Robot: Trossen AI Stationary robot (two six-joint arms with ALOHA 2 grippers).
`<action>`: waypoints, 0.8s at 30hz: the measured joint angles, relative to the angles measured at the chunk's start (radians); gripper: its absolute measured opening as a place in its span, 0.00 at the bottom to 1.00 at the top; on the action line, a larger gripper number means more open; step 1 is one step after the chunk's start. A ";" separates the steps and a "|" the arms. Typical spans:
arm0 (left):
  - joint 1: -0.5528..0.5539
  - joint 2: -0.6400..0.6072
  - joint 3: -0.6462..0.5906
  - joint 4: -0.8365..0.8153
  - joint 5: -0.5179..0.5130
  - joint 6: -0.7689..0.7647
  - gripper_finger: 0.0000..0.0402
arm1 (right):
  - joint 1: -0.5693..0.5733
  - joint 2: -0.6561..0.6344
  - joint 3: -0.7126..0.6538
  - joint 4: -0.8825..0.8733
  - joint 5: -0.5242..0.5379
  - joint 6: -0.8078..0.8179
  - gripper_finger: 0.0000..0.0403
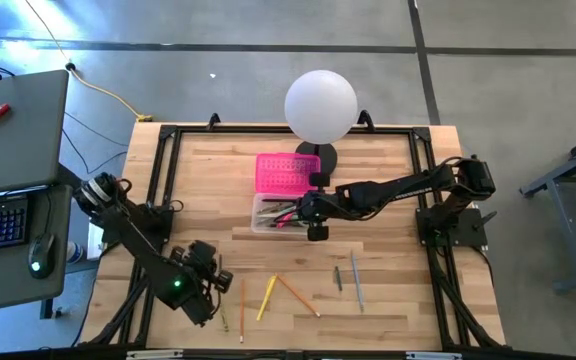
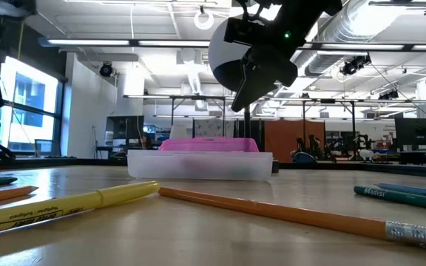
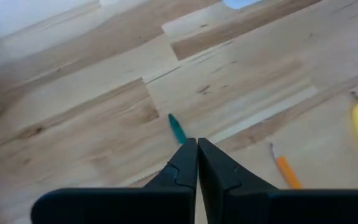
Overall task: Pick & place school supplies into a supply box
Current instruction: Put the left dark green crayon into the pink supply box
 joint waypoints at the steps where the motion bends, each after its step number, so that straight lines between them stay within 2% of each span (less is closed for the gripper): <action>1: 0.010 0.001 0.000 0.000 0.012 0.001 0.10 | 0.000 0.000 0.000 0.000 0.000 0.000 0.21; 8: 0.044 0.045 0.000 0.007 0.065 -0.002 0.23 | 0.000 0.000 -0.003 0.005 0.000 -0.002 0.21; 13: 0.041 0.126 0.000 0.016 0.078 -0.075 0.32 | 0.000 0.001 -0.070 0.062 0.000 -0.003 0.21; 18: 0.042 0.204 0.000 0.022 0.083 -0.100 0.34 | 0.000 0.001 -0.163 0.123 -0.003 0.011 0.21; 24: 0.042 0.277 0.001 0.076 0.057 -0.170 0.34 | 0.015 -0.010 -0.184 0.151 0.017 0.065 0.21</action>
